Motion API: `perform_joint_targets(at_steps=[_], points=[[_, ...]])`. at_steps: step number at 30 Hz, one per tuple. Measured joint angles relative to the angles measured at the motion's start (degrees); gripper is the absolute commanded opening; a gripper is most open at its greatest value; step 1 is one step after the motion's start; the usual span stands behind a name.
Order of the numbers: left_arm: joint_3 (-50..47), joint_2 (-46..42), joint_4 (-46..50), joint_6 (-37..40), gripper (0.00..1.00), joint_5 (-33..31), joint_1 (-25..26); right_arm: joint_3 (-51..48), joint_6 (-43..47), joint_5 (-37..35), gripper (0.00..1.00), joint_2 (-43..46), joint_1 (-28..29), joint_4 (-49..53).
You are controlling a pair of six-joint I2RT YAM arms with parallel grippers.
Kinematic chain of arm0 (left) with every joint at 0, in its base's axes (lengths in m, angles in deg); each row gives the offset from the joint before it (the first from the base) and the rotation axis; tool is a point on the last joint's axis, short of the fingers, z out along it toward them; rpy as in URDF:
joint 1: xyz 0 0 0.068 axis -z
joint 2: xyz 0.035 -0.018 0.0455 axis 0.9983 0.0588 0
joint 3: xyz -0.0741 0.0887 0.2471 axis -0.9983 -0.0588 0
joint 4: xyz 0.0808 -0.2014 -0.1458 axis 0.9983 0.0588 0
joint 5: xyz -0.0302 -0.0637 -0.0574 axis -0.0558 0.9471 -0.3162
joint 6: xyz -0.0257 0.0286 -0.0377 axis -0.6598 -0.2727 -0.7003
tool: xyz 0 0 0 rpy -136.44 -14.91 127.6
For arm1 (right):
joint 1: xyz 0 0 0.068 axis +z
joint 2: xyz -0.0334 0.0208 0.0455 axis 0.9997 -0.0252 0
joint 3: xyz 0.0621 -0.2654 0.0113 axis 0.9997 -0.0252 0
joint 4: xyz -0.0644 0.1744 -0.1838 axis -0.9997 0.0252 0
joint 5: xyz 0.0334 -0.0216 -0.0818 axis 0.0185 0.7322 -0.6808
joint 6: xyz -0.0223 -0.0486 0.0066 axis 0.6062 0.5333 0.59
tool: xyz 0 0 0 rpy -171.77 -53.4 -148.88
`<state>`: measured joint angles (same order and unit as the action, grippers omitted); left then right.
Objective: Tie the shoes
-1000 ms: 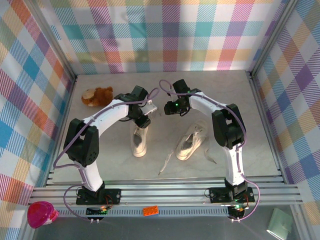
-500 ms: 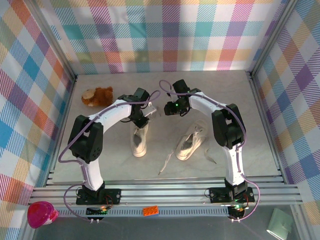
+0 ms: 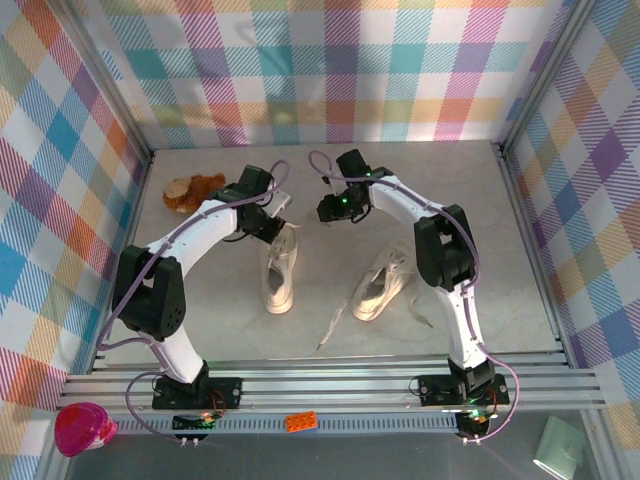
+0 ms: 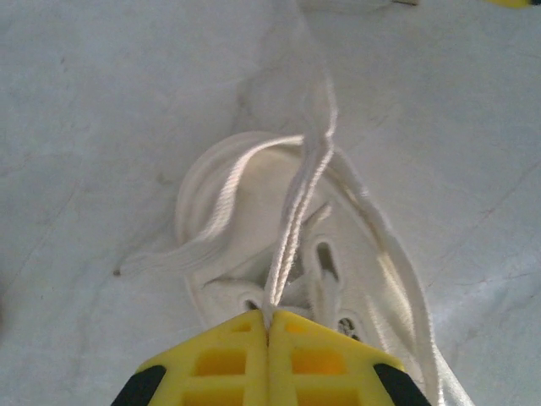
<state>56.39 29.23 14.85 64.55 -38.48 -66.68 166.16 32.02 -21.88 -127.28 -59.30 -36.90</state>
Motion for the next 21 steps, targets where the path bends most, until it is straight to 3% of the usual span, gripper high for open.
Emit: perform_joint_targets(at_steps=[5,11,16,21], points=[[-0.07,1.84,0.04,-4.42,0.04,-0.15,-2.34,5.88,2.91,-0.17,0.42,-3.91,1.14,2.95],[-0.07,3.34,0.22,-7.89,0.19,-0.13,-4.57,13.77,5.88,-2.95,0.43,-9.49,1.66,7.91],[-0.07,3.39,0.15,-9.03,0.25,0.09,-4.87,18.1,8.2,-6.25,0.43,-12.81,2.1,11.04],[-0.07,3.65,0.11,-9.55,0.34,1.14,-4.87,20.46,13.57,-9.38,0.49,-14.78,2.71,13.51]])
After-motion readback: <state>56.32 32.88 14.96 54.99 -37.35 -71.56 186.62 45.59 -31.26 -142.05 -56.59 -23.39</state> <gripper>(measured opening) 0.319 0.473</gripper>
